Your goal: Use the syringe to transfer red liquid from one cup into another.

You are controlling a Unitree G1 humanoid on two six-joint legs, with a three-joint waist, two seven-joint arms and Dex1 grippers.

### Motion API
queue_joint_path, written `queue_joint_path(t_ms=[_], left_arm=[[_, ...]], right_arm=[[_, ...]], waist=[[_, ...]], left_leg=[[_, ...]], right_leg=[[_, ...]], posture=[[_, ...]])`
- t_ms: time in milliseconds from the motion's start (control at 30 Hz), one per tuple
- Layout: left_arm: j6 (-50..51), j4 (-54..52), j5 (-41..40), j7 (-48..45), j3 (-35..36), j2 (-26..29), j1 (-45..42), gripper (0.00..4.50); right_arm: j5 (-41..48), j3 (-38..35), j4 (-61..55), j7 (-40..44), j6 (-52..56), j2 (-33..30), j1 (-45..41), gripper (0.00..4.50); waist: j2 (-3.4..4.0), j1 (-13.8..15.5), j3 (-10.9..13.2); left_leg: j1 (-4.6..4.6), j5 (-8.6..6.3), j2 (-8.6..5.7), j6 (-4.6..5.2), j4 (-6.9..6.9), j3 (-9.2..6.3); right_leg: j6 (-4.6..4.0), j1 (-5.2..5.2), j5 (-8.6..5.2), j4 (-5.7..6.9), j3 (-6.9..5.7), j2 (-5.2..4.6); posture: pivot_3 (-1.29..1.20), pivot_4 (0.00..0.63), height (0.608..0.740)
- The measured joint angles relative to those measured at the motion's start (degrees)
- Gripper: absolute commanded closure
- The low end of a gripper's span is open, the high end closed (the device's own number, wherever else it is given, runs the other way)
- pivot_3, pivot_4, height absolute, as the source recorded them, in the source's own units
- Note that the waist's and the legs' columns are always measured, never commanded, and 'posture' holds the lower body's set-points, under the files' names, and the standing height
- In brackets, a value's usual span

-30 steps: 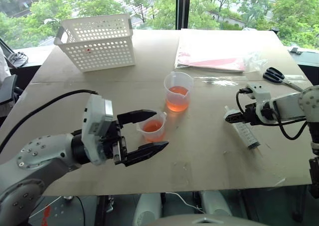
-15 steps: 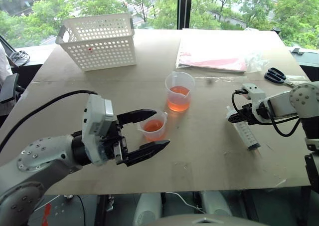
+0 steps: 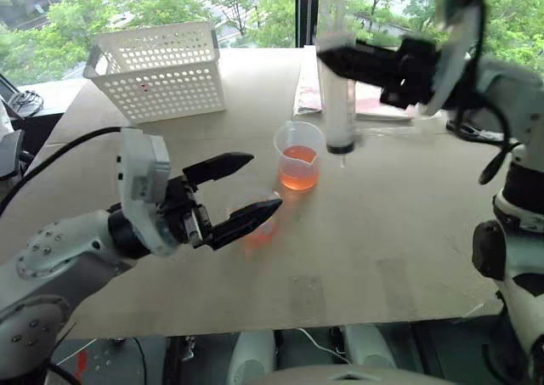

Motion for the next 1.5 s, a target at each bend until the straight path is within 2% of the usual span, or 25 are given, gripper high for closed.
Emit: queue_joint_path(t_ms=[67,167,433,567,700,800,867,967,1200,1500], left_arm=[[0.0,0.0,-0.4,1.1,0.1,-0.5,0.7,0.00],[-0.3,0.0,-0.6,2.7,0.1,-0.7,0.6,0.00],[-1.4,2.5,-1.6,6.9,0.0,-2.1,-3.6,0.00],[-2.2,8.0,1.2,15.9,-0.8,-4.2,-12.0,0.00],[0.7,13.6,4.2,19.3,-2.5,-0.9,-17.2,0.00],[2.6,19.2,6.1,16.8,-3.8,1.8,-22.4,0.00],[2.9,23.6,10.0,12.7,-7.2,4.4,-28.6,0.00],[2.6,28.9,15.0,7.5,-11.5,5.2,-36.3,0.00],[0.0,40.6,26.7,-5.5,-21.0,3.2,-49.7,0.00],[-4.9,51.6,38.7,-19.3,-28.3,-2.4,-57.8,0.00]], right_arm=[[-1.1,1.0,0.7,1.2,-0.4,-0.1,3.8,3.05],[-2.9,1.3,2.5,1.3,-1.2,0.8,5.6,3.05],[-6.2,0.8,2.3,0.7,-8.3,4.4,4.8,3.05],[-14.6,3.6,2.4,-1.5,-19.2,13.5,4.5,3.05],[-22.0,7.7,3.9,-2.3,-27.8,19.9,4.8,3.05],[-29.9,12.0,6.7,-1.4,-35.7,23.1,7.2,3.05],[-35.1,15.1,9.4,-0.3,-40.9,24.3,9.8,3.05],[-40.8,18.4,11.9,2.0,-46.4,24.1,13.4,3.05],[-45.6,19.0,15.1,3.6,-52.8,26.0,15.3,3.05],[-48.1,18.2,19.6,4.4,-57.1,29.2,17.3,3.05]], waist=[[-0.50,0.3,-0.2],[0.32,0.2,0.4],[0.35,-0.1,0.4],[0.35,-0.3,0.4],[0.35,-0.1,0.4],[0.33,0.1,0.4],[0.29,0.3,0.4],[0.29,0.2,0.4],[0.29,-0.3,0.4],[0.28,-0.1,0.4]], left_leg=[[-0.10,-0.07,0.16,-0.12,0.15,-0.01],[-0.13,-0.13,-0.21,0.12,0.27,0.15],[0.00,-0.13,-0.12,0.11,0.21,0.33],[0.04,-0.13,-0.08,0.11,0.23,0.29],[-0.02,-0.13,-0.10,0.09,0.22,0.32],[-0.06,-0.13,-0.18,0.07,0.23,0.35],[-0.08,-0.13,-0.22,0.06,0.23,0.32],[-0.08,-0.12,-0.24,0.05,0.23,0.35],[-0.07,-0.01,-0.18,-0.13,0.14,0.33],[-0.11,-0.06,-0.17,-0.04,0.18,0.37]], right_leg=[[-0.06,0.06,-0.03,-0.04,-0.06,-0.10],[-0.06,-0.04,-0.03,-0.03,0.39,-0.44],[0.05,-0.02,0.03,0.06,0.31,-0.07],[0.05,-0.05,0.05,0.18,0.34,0.05],[0.06,-0.08,0.05,0.17,0.31,-0.01],[0.07,-0.08,0.05,0.12,0.27,-0.11],[0.06,-0.06,0.05,0.08,0.22,-0.12],[0.06,-0.06,0.05,0.07,0.25,-0.13],[0.06,-0.17,0.05,0.17,0.26,-0.05],[0.07,-0.20,0.05,0.18,0.28,-0.05]], posture=[[0.00,0.150,0.740],[0.00,0.150,0.740],[0.00,0.150,0.740],[0.00,0.150,0.740],[0.00,0.150,0.740],[0.00,0.150,0.740],[0.00,0.150,0.740],[0.00,0.150,0.740],[0.00,0.150,0.740],[0.00,0.150,0.740]])
